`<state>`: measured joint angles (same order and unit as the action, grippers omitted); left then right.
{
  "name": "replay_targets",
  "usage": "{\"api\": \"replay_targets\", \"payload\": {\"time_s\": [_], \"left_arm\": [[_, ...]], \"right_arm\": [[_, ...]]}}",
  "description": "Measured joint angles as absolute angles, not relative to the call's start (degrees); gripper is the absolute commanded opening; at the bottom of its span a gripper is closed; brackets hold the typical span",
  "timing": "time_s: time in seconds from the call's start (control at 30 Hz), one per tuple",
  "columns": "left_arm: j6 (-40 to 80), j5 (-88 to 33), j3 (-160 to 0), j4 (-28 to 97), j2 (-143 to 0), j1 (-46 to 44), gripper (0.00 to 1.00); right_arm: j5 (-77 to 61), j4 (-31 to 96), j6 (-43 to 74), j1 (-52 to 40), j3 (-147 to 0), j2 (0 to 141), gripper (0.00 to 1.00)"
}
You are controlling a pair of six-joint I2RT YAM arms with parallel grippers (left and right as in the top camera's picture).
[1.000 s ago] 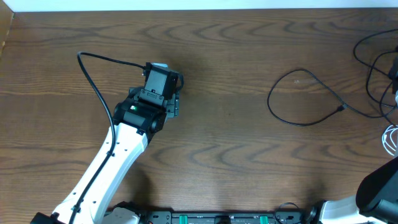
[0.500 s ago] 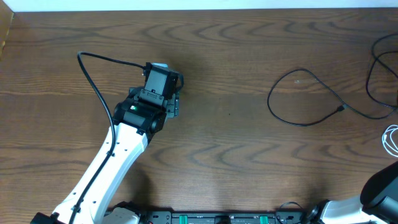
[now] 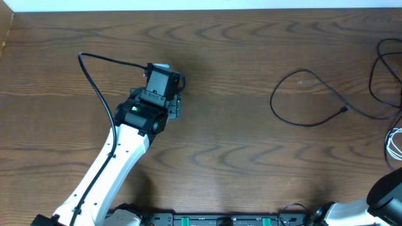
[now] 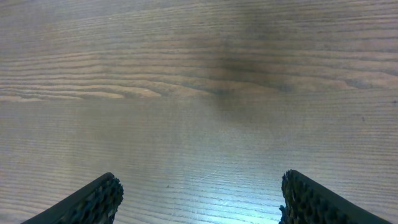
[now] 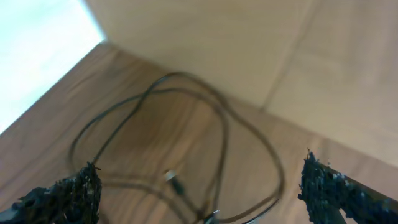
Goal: Untangle cables
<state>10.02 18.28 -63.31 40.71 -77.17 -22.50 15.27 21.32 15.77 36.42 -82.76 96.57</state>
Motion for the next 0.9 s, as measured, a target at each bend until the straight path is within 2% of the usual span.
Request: {"api": "replay_targets", "payload": {"time_s": [0.13, 0.4, 0.9], "left_arm": [[10.0, 18.3, -63.3, 40.7, -77.2, -22.5, 0.83], [10.0, 18.3, -63.3, 40.7, -77.2, -22.5, 0.83], [10.0, 18.3, -63.3, 40.7, -77.2, -22.5, 0.83]], "right_arm": [[3.6, 27.9, 14.8, 33.0, -82.8, 96.6, 0.99], [-3.5, 39.7, 15.4, 19.1, -82.7, 96.7, 0.99], [-4.7, 35.5, 16.2, -7.0, -67.7, 96.7, 0.99]]}}
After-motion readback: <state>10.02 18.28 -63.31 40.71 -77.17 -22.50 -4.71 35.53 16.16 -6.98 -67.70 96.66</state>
